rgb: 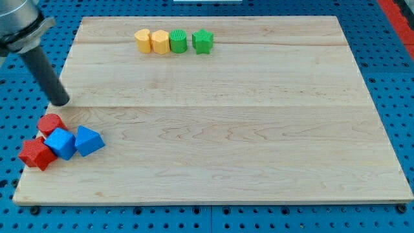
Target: Slide the yellow heart to the center left
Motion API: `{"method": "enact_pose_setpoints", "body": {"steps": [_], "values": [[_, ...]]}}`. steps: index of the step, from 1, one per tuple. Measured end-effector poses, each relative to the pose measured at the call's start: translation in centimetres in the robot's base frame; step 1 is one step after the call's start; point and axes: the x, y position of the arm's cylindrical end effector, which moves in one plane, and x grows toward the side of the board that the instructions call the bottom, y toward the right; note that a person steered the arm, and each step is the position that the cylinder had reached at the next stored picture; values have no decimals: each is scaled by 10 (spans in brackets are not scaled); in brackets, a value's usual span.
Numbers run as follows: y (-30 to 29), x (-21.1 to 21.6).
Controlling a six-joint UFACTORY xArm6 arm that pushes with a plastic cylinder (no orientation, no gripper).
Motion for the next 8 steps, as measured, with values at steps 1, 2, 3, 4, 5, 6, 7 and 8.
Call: {"method": "enact_pose_setpoints", "body": {"steps": [1,2,3,4,5,6,7,8], "values": [[6,-36],[15,-70],[25,-99],[34,-126],[45,-151],[60,-172],[88,-177],[94,-171]]}}
